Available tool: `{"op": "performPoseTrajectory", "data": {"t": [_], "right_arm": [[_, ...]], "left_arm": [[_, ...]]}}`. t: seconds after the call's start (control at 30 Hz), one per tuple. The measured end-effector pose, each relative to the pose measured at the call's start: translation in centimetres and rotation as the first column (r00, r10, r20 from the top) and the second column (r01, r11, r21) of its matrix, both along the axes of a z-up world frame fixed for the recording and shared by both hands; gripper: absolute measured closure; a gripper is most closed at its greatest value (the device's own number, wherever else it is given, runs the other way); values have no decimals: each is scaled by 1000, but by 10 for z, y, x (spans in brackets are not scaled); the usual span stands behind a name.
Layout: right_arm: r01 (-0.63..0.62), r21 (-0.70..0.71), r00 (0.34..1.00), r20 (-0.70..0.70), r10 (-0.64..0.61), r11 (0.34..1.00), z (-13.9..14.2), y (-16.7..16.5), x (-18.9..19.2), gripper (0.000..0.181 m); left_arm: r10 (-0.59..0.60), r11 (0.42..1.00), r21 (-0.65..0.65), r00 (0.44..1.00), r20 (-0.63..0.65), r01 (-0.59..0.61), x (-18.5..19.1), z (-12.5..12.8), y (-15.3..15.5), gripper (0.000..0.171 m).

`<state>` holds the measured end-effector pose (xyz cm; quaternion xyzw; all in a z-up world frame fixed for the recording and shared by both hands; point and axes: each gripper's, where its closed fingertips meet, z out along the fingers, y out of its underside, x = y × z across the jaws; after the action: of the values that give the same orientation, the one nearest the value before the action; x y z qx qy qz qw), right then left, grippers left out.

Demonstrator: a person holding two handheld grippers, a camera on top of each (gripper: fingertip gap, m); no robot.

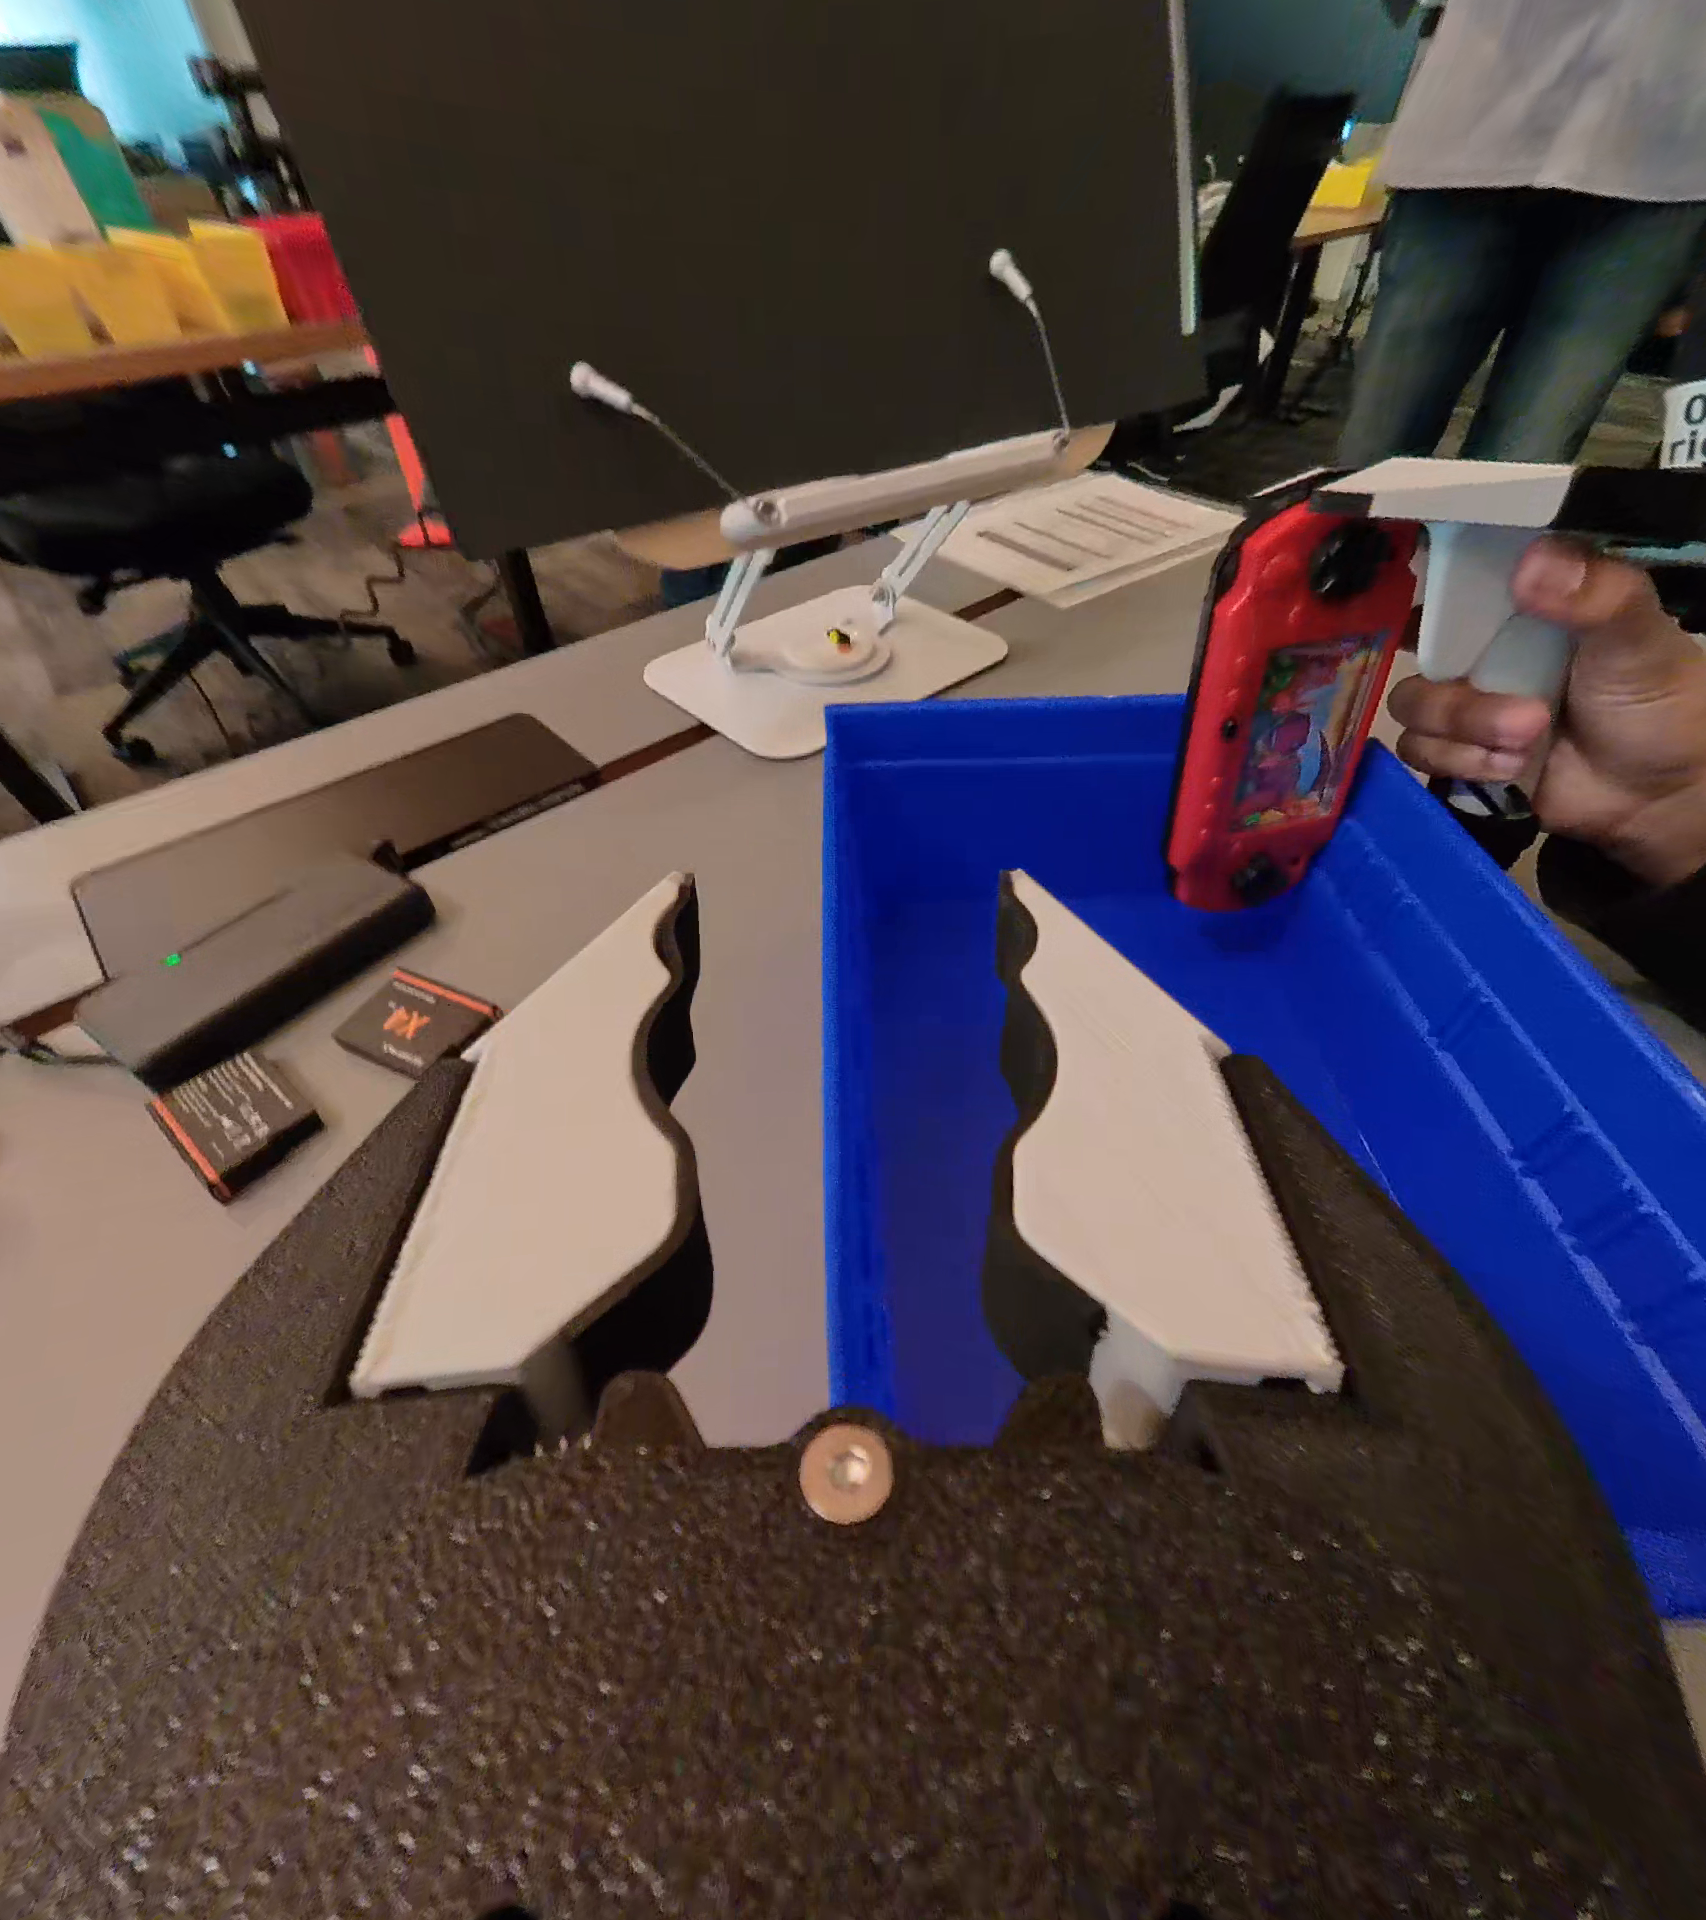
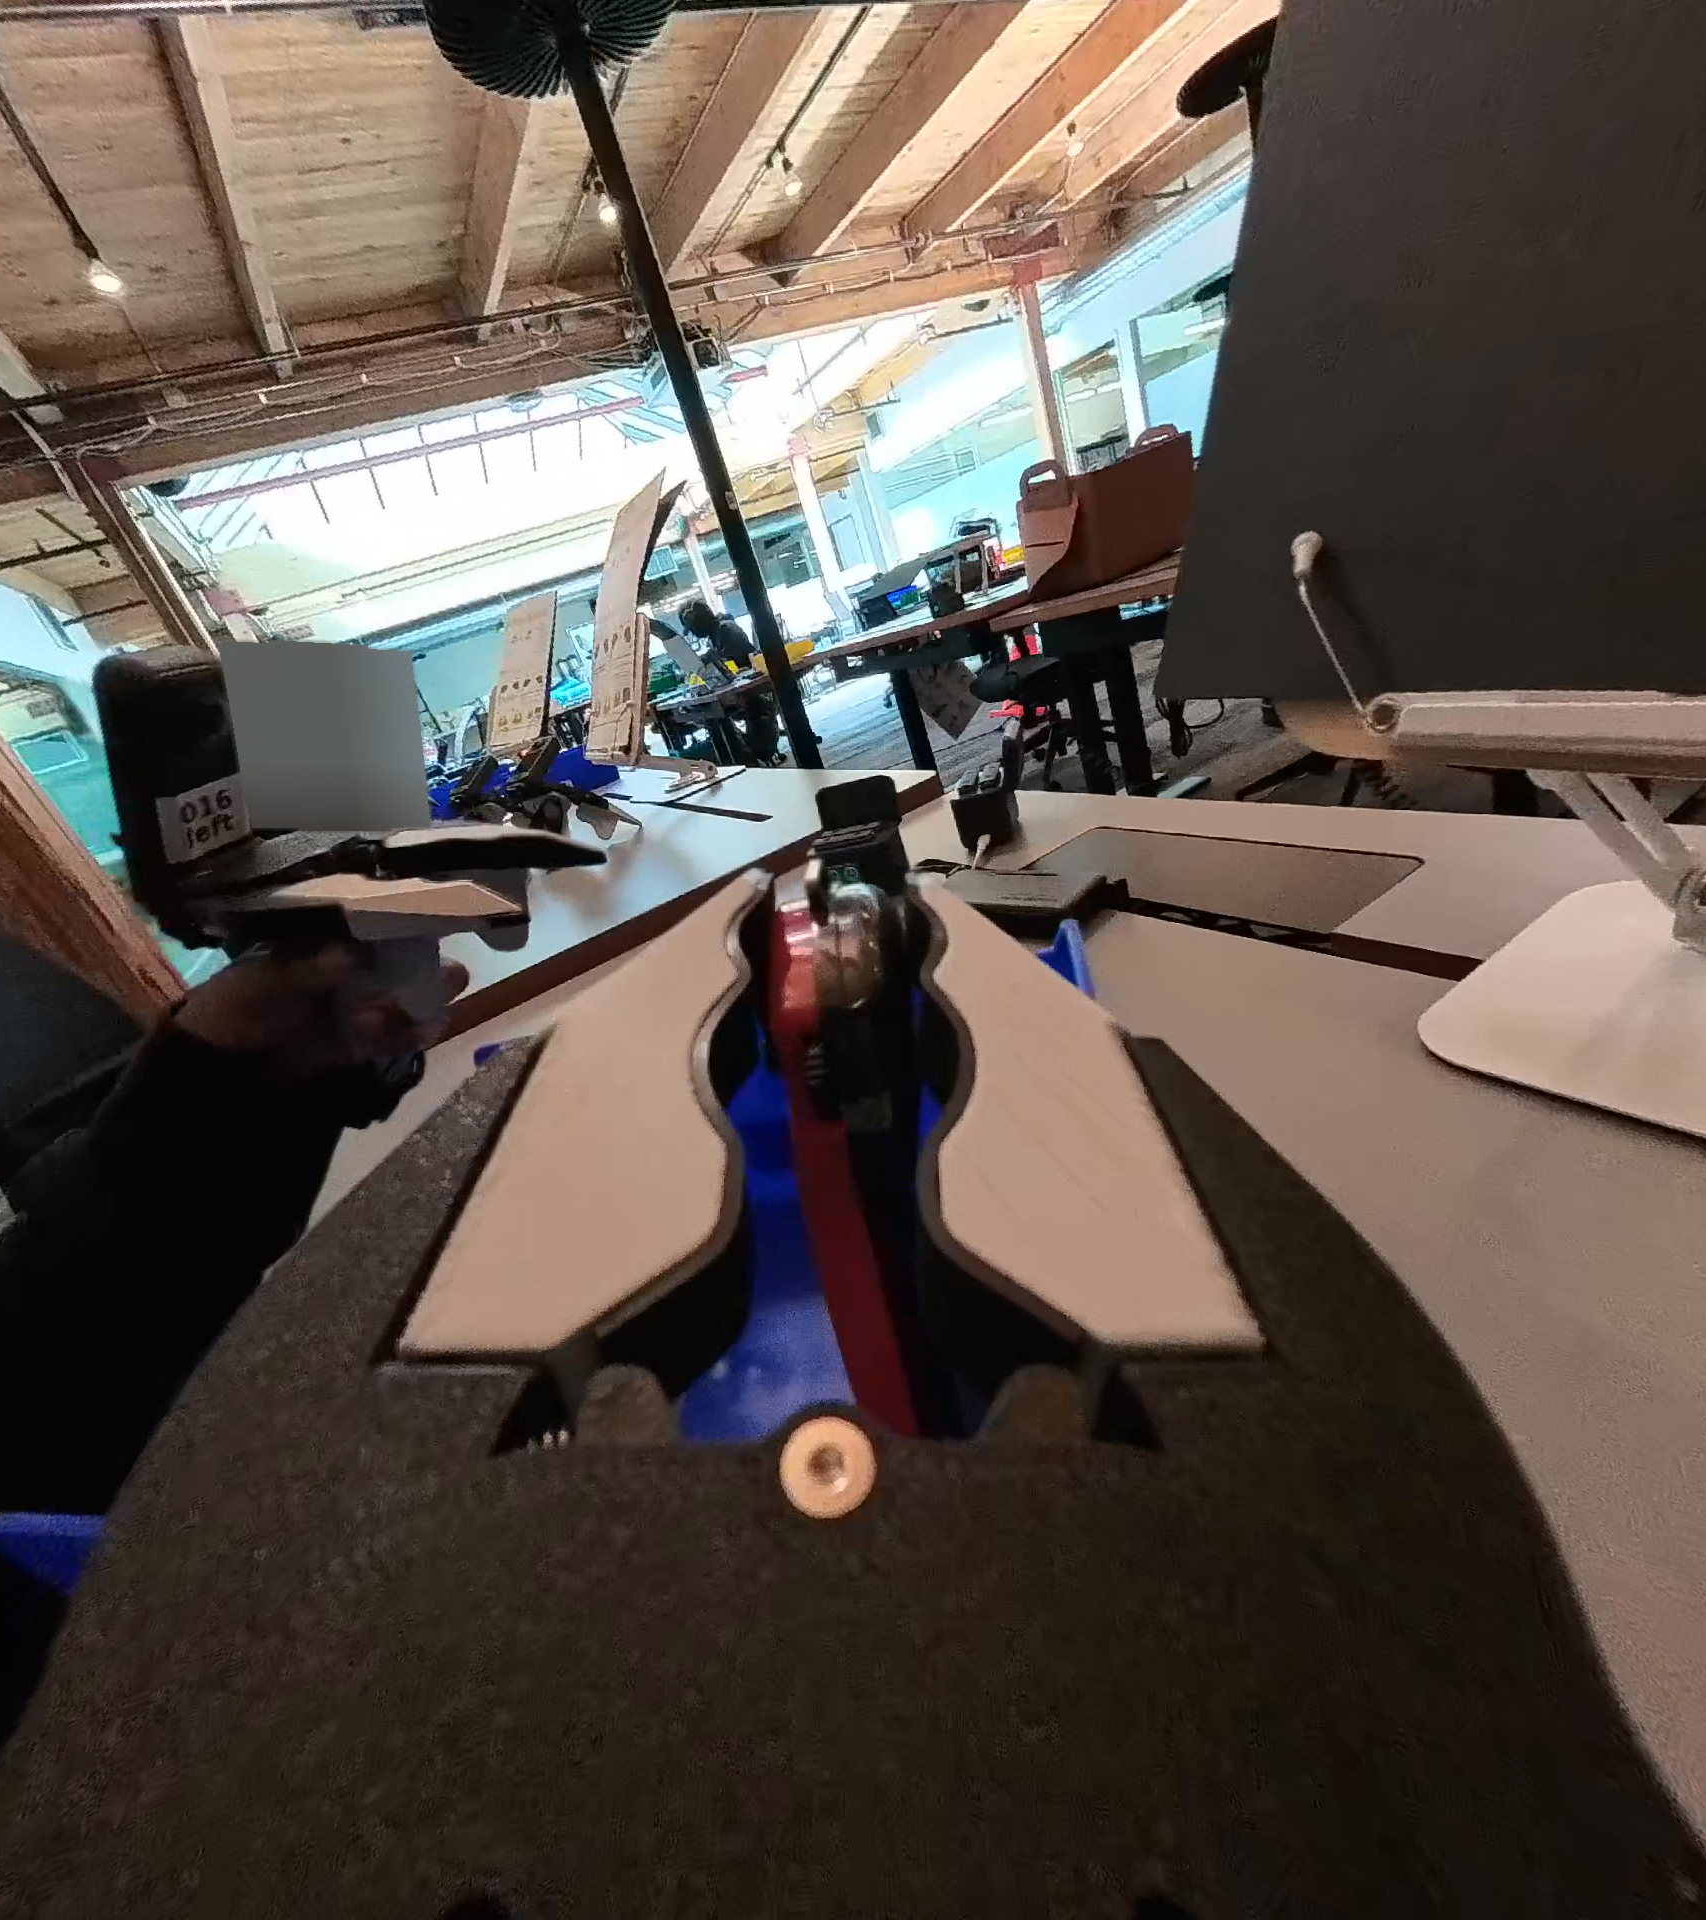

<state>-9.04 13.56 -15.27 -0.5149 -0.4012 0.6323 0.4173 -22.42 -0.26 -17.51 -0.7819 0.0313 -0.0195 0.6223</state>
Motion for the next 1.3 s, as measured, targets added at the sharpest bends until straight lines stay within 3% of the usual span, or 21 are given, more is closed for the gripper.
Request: {"op": "performPoseTrajectory", "data": {"t": [0.3, 0.7, 1.0, 1.1, 1.17, 1.2, 1.3], "right_arm": [[-5, 29, 1000, 18, 5, 1000, -7, -5, -3, 157], [5, -50, 1000, 14, -4, 999, -12, 7, -4, 157], [-5, -48, 1000, 2, 5, 999, -8, 3, -3, 157], [-8, -62, 1000, -3, 8, 998, -8, 4, -3, 157], [-7, -62, 1000, -2, 7, 998, -8, 4, -2, 157], [-4, -58, 1000, 0, 4, 998, -8, 5, -2, 158], [13, -29, 1000, 9, -12, 999, -7, 5, -1, 157]], "left_arm": [[15, 984, -178, 993, 115, 5, -8, -41, 0, 114], [131, 958, -263, 991, 31, -118, -19, -63, -6, 114], [70, 938, -340, 998, -1, -66, 0, -83, -8, 114], [104, 908, -401, 993, -61, -120, -9, -95, -11, 115], [64, 891, -446, 996, -56, -83, -3, -103, -14, 124], [37, 883, -466, 998, -49, -56, 2, -106, -16, 141], [32, 860, -505, 996, -83, -70, 4, -107, -19, 147]]}}
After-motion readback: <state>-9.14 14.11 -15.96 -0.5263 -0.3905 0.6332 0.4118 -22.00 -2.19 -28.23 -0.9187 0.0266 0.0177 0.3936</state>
